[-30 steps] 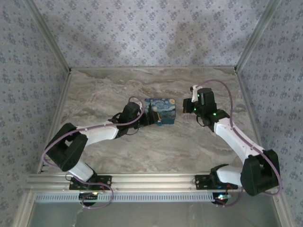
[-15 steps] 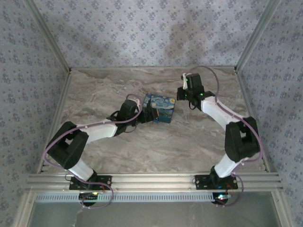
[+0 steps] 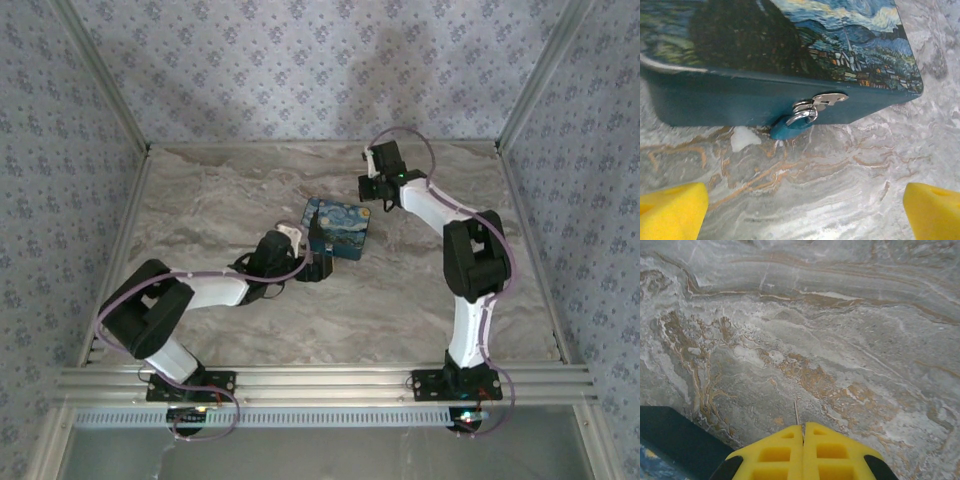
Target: Unlock the padlock with the key
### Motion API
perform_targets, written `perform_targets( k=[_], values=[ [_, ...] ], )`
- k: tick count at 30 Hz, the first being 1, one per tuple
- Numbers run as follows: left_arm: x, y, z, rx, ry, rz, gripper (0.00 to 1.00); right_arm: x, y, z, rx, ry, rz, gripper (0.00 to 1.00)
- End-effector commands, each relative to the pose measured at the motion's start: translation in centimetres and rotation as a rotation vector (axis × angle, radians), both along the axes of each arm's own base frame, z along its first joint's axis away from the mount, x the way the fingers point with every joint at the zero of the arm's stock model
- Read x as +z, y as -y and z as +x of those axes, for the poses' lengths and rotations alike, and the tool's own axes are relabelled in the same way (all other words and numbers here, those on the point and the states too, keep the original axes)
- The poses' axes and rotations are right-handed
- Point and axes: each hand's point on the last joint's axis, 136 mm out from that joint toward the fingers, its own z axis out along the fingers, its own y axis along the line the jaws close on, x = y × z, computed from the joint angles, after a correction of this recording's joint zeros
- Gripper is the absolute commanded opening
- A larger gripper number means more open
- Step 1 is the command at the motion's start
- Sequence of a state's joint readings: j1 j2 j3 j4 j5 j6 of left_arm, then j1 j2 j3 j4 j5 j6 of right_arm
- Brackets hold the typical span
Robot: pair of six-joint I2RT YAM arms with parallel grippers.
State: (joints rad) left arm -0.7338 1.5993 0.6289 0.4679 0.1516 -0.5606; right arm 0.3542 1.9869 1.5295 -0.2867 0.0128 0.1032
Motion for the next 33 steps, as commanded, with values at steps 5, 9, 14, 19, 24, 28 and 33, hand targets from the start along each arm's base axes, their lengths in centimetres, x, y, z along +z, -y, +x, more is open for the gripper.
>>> perform_targets(
  k=[5, 9, 14, 19, 24, 28, 33],
  values=[
    [0.7, 2.9, 0.7, -0.144, 0.235, 0.040, 1.00, -1.8, -1.8, 0.8, 0.076, -0.064, -0.067, 0.00],
    [-0.3, 3.3, 1.2, -0.149, 0.244, 0.053, 1.00, -2.8, -2.8, 1.0, 0.105, -0.093, -0.069, 0.00],
    [-1.3, 4.0, 1.9, -0.157, 0.260, 0.084, 1.00, -4.3, -4.3, 0.4, 0.162, -0.126, -0.090, 0.00],
    [-1.9, 5.3, 2.1, -0.193, 0.280, 0.086, 1.00, -5.6, -5.2, -0.5, 0.197, -0.163, -0.084, 0.00],
    [-2.0, 6.8, 1.6, -0.262, 0.277, 0.045, 0.96, -6.5, -6.3, -1.8, 0.240, -0.187, -0.086, 0.00],
    [-1.1, 8.2, 1.1, -0.337, 0.303, -0.008, 0.91, -7.0, -6.7, -2.4, 0.257, -0.199, -0.091, 0.00],
    [0.0, 9.5, -0.5, -0.459, 0.305, -0.069, 0.83, -7.3, -6.9, -2.9, 0.268, -0.203, -0.105, 0.00]
  ],
)
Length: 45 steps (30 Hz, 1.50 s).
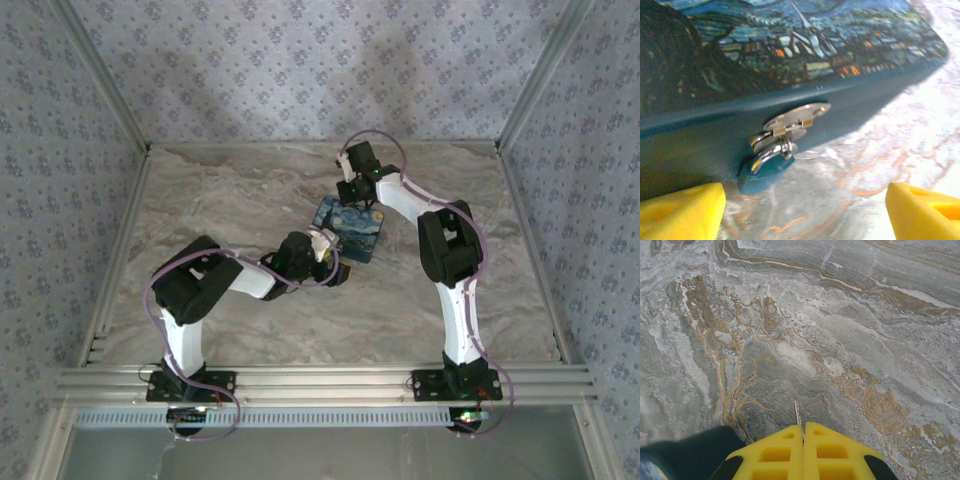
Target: Unlock the padlock with the key
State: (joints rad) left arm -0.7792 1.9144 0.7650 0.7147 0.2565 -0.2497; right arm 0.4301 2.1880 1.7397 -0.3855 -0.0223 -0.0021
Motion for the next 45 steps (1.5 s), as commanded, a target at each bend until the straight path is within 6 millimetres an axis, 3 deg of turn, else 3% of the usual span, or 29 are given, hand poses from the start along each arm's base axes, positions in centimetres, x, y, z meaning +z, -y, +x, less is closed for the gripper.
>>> perform_targets(
  k=[1, 7, 11, 16, 21, 27, 37, 40, 45],
  values=[
    [3.1, 3.2, -1.8, -0.182, 0.050, -0.116, 0.83, -3.4, -1.3, -3.8, 0.085, -0.135, -0.042, 0.00],
    [4.0, 3.7, -2.2, -0.227, 0.019, -0.203, 0.82, -3.2, -1.4, -4.0, 0.088, -0.130, -0.043, 0.00],
    [4.3, 3.7, -1.4, -0.192, 0.003, -0.255, 0.84, -3.2, -1.4, -4.2, 0.088, -0.130, -0.044, 0.00],
    [2.8, 2.9, -0.5, -0.096, -0.005, -0.203, 0.85, -2.7, -1.0, -4.3, 0.085, -0.125, -0.054, 0.00],
    [1.6, 2.0, -0.3, -0.033, -0.001, -0.167, 0.87, -0.5, 1.0, -2.9, 0.025, -0.070, -0.078, 0.00],
    [1.6, 1.3, 0.2, 0.048, 0.073, -0.096, 0.89, 1.7, 6.1, -1.2, -0.133, -0.034, -0.123, 0.00],
    [1.6, 2.2, -0.5, 0.011, 0.101, -0.079, 0.90, -1.1, 12.0, -3.1, -0.306, -0.112, -0.191, 0.00],
    [1.9, 3.2, -1.1, -0.051, 0.087, -0.099, 0.91, -1.8, 12.1, -3.4, -0.314, -0.111, -0.185, 0.00],
    [2.5, 4.9, -2.1, -0.149, 0.046, -0.151, 0.89, -3.1, 10.1, -4.2, -0.275, -0.121, -0.153, 0.00]
  ],
)
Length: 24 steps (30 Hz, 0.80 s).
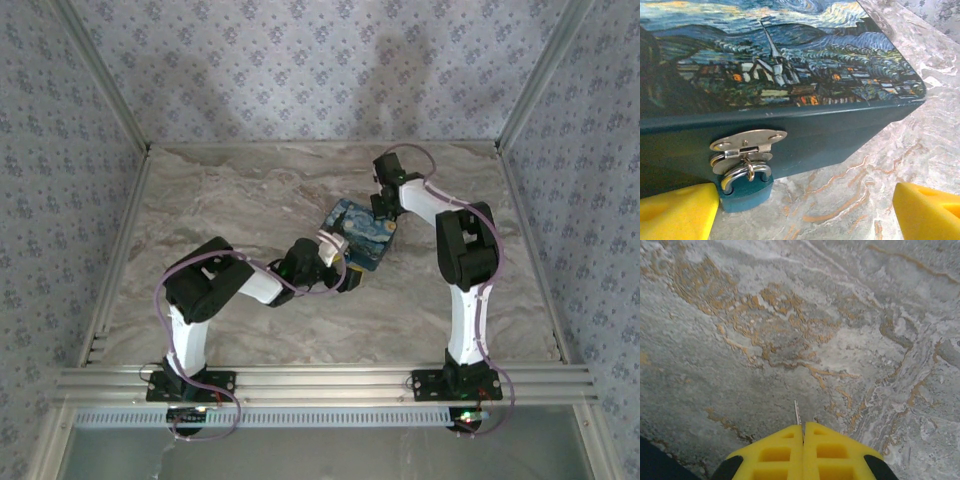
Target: Unlock the padlock with the key
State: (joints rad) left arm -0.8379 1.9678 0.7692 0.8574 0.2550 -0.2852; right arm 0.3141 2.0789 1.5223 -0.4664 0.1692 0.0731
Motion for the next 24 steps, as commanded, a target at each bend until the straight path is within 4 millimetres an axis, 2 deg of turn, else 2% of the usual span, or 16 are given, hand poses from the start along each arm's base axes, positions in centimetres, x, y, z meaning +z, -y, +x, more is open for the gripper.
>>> perform_targets(
  k=[1, 7, 11, 15, 24],
  values=[
    [2.0, 2.5, -1.1, -0.131, 0.005, -0.085, 0.89, -0.1, -1.6, -1.0, 0.007, 0.008, 0.030, 0.00],
    [3.0, 3.1, -2.2, -0.224, -0.040, -0.150, 0.85, -1.8, -2.5, -1.5, 0.015, -0.006, 0.035, 0.00],
    [3.8, 2.7, -2.3, -0.266, -0.098, -0.228, 0.79, -2.1, -2.9, -1.4, 0.026, -0.007, 0.034, 0.00],
    [4.5, 2.6, -2.5, -0.304, -0.127, -0.268, 0.78, -2.0, -3.0, -1.3, 0.029, -0.007, 0.032, 0.00],
    [3.9, 3.2, -2.7, -0.333, -0.159, -0.254, 0.72, -1.7, -3.3, -0.9, 0.035, 0.006, 0.035, 0.00]
  ],
)
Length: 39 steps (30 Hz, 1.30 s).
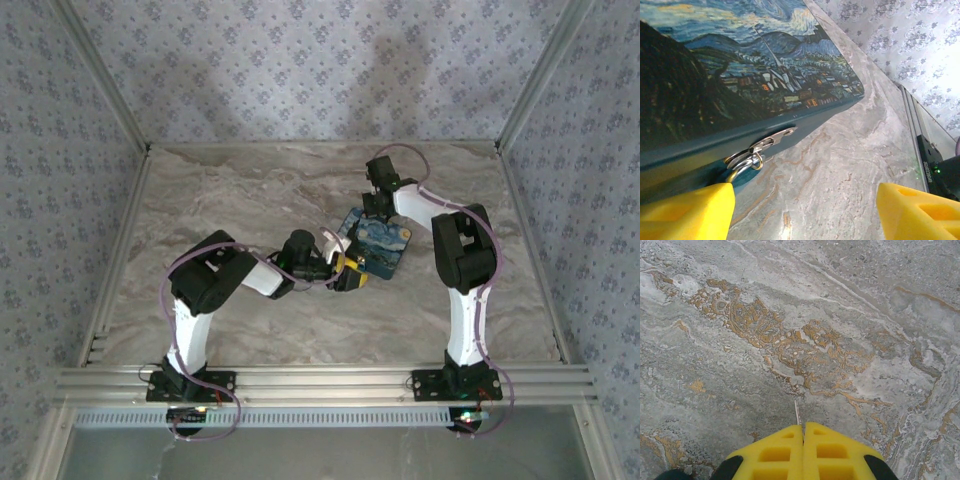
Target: Unlock the padlock with the key
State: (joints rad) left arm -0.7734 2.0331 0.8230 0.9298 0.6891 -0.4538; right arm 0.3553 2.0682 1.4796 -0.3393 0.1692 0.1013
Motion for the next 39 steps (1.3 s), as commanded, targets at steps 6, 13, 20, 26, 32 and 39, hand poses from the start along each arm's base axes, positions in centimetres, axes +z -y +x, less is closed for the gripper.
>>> perform_targets(
  k=[6, 13, 20, 26, 32, 39],
  values=[
    [1.0, 0.3, 0.8, 0.036, 0.100, 0.002, 0.73, -1.3, -0.6, -1.9, 0.010, -0.083, -0.022, 0.00],
    [0.5, -1.6, 1.5, 0.133, 0.169, 0.063, 0.79, 3.0, 2.1, -1.6, -0.073, -0.036, -0.056, 0.00],
    [0.3, -2.0, 1.8, 0.155, 0.188, 0.083, 0.82, 5.4, 6.6, -3.1, -0.214, -0.021, -0.101, 0.00],
    [0.0, -2.1, 1.7, 0.149, 0.190, 0.096, 0.83, 4.9, 10.5, -6.9, -0.341, -0.050, -0.128, 0.00],
    [-0.8, -2.0, 1.5, 0.145, 0.242, 0.159, 0.85, 2.2, 11.8, -12.0, -0.441, -0.118, -0.088, 0.00],
    [-1.7, -1.1, 0.6, 0.085, 0.271, 0.200, 0.85, 0.6, 9.2, -13.0, -0.437, -0.130, 0.006, 0.00]
  ],
)
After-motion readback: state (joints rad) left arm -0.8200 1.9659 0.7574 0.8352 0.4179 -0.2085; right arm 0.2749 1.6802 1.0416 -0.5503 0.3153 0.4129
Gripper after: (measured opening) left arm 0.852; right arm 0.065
